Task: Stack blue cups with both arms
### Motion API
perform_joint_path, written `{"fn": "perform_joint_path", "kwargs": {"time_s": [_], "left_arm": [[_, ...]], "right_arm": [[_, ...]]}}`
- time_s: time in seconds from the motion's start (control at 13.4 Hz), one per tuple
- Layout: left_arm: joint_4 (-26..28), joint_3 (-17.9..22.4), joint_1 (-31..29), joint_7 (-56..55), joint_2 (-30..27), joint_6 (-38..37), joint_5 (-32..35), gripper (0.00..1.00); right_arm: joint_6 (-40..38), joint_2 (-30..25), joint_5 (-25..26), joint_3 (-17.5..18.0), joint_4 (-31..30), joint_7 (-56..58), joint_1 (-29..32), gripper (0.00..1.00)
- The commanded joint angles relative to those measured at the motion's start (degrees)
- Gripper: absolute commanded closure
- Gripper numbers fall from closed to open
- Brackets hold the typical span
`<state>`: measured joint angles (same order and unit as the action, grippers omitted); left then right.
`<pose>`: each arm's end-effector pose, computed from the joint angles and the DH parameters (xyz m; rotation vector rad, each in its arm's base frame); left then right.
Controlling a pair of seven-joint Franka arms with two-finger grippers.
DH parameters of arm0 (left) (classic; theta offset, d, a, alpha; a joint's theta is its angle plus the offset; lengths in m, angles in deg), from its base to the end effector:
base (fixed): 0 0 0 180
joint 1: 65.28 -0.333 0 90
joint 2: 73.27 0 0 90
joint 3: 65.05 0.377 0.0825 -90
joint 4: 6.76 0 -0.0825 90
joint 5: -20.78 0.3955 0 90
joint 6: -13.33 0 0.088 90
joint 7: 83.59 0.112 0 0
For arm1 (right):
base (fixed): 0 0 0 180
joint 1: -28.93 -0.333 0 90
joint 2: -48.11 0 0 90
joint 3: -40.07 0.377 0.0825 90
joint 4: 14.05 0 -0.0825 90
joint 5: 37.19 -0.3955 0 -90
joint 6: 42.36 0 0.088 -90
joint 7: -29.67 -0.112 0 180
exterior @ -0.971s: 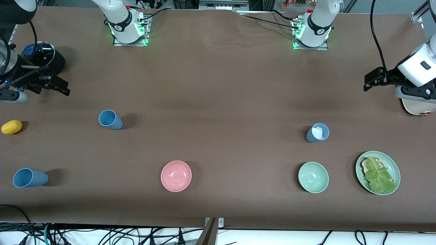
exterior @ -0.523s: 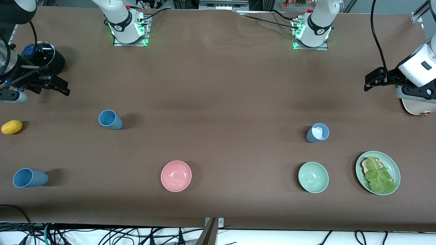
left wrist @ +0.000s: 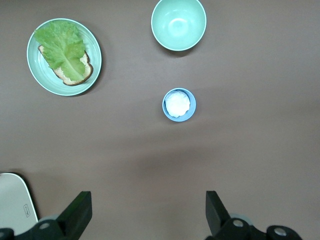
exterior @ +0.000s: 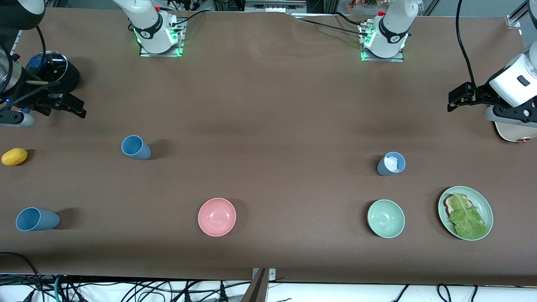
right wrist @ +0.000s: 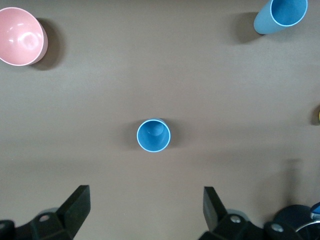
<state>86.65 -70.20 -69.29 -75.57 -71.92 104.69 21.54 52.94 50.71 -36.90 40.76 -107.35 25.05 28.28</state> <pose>0.5734 -0.0093 0.6404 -3.1225 0.2513 0.0937 0.5881 0.0131 0.6344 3.1353 -0.0890 -0.0160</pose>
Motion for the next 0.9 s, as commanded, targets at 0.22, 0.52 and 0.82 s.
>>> {"fn": "perform_joint_path", "kwargs": {"time_s": [0.22, 0.52, 0.82], "left_arm": [[-1.5, -0.3, 0.3, -0.1, 0.5, -1.2, -1.1, 0.00], [-1.6, -0.4, 0.6, -0.1, 0.5, -1.2, -1.1, 0.00], [-1.6, -0.4, 0.6, -0.1, 0.8, -1.1, -1.2, 0.00]], "right_arm": [[-0.1, -0.4, -0.7, 0.4, -0.3, -0.2, 0.7, 0.00], [-0.1, -0.3, -0.7, 0.4, -0.2, -0.1, 0.7, 0.00], [0.0, -0.3, -0.7, 0.4, -0.2, -0.2, 0.7, 0.00]]}}
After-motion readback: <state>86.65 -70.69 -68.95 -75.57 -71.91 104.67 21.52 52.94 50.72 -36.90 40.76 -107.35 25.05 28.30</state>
